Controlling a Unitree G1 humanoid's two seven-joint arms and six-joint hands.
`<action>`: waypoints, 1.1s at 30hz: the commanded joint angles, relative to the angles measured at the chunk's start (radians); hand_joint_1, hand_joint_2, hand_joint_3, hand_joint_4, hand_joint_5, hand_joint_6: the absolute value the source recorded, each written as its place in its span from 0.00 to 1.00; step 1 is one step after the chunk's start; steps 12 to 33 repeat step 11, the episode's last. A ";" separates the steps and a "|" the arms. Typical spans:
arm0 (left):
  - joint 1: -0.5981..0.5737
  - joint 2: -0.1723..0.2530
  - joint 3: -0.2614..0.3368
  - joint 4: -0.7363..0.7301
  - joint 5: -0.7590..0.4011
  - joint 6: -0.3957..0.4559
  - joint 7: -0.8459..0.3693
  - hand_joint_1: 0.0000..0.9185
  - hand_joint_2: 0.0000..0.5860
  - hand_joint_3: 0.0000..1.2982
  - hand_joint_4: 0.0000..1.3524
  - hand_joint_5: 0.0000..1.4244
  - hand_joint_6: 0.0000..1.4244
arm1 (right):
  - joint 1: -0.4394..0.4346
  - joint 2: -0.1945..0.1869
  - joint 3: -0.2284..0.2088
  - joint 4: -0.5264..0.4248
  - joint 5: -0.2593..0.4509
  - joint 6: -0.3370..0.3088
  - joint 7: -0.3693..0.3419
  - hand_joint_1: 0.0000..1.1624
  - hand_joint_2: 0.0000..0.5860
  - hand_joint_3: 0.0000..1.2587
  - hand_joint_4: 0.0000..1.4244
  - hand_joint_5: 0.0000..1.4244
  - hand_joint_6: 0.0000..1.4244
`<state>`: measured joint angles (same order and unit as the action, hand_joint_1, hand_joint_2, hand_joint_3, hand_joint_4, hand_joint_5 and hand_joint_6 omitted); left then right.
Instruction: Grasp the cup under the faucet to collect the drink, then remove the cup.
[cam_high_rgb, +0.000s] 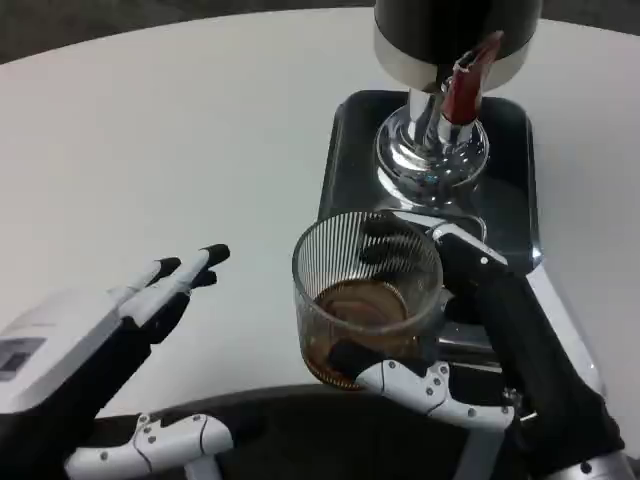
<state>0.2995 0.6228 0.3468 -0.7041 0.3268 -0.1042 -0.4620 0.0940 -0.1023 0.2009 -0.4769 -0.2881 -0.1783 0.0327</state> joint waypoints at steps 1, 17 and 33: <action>0.028 0.003 0.026 -0.008 -0.011 -0.015 -0.008 0.00 0.18 0.00 0.00 0.00 0.07 | -0.016 0.017 0.015 -0.010 0.001 -0.010 -0.003 0.71 0.38 0.58 0.59 0.71 0.81; 0.037 0.005 0.038 -0.003 -0.022 -0.031 -0.012 0.00 0.18 0.01 0.00 0.00 0.07 | -0.005 0.023 0.024 -0.015 -0.009 -0.009 -0.003 0.70 0.39 0.58 0.59 0.71 0.81; 0.037 0.005 0.038 -0.003 -0.022 -0.031 -0.012 0.00 0.18 0.01 0.00 0.00 0.07 | -0.005 0.023 0.024 -0.015 -0.009 -0.009 -0.003 0.70 0.39 0.58 0.59 0.71 0.81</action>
